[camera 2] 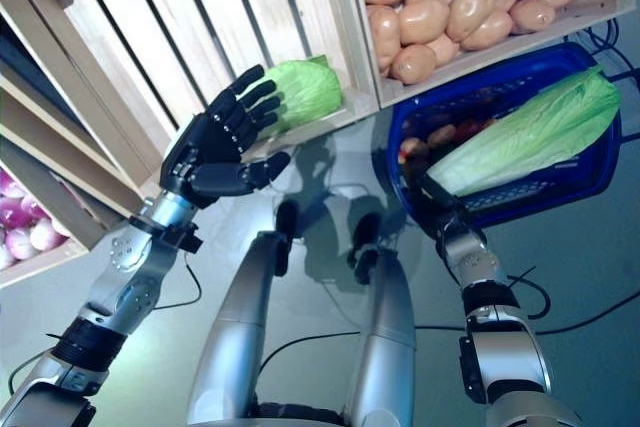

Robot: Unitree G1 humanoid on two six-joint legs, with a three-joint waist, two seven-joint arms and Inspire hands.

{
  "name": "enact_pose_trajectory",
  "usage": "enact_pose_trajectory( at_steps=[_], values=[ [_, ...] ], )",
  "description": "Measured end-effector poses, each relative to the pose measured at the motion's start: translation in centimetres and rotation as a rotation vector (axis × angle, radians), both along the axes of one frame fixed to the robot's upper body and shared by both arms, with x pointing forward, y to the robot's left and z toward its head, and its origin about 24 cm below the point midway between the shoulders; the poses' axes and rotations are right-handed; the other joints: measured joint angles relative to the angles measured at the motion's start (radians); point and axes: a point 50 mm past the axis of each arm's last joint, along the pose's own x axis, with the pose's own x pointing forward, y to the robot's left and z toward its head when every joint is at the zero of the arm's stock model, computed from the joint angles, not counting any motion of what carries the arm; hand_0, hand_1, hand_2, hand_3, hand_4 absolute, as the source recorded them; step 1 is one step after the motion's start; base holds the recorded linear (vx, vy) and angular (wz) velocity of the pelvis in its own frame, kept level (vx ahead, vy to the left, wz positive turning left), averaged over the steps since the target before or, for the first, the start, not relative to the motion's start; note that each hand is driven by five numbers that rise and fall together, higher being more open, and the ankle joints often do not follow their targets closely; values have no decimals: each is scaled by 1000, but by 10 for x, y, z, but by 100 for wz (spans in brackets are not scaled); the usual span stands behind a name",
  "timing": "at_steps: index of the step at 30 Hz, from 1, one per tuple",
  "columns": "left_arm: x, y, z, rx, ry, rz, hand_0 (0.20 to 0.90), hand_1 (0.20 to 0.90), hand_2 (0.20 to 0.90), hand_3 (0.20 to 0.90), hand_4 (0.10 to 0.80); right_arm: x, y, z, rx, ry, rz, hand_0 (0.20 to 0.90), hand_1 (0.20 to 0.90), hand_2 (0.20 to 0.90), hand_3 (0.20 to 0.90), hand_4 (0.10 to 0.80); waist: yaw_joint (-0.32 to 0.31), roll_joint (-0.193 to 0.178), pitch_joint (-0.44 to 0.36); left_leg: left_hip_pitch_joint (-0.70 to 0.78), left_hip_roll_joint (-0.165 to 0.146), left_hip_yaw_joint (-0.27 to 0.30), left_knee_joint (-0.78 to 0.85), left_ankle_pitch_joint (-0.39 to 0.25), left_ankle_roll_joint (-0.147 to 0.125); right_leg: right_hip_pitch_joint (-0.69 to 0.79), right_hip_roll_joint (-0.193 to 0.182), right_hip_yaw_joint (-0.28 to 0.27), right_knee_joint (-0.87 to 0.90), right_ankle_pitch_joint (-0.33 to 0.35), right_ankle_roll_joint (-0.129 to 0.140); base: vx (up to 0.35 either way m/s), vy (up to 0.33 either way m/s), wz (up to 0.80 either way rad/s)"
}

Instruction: Put vegetables into the basket

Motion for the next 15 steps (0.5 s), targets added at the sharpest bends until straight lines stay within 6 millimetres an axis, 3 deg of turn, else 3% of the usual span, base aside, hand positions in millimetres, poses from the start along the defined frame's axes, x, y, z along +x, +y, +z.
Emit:
enact_pose_trajectory(
  at_steps=[15],
  values=[
    [0,-1,-1,4,10,-3,900,900,900,900,800,2,-10,10,-25,57,-90,900,900,900,900,800,-2,0,0,0,4,8,-6,-1,1,-4,-1,1,-2,-2,-2,0,0,0]
  ],
)
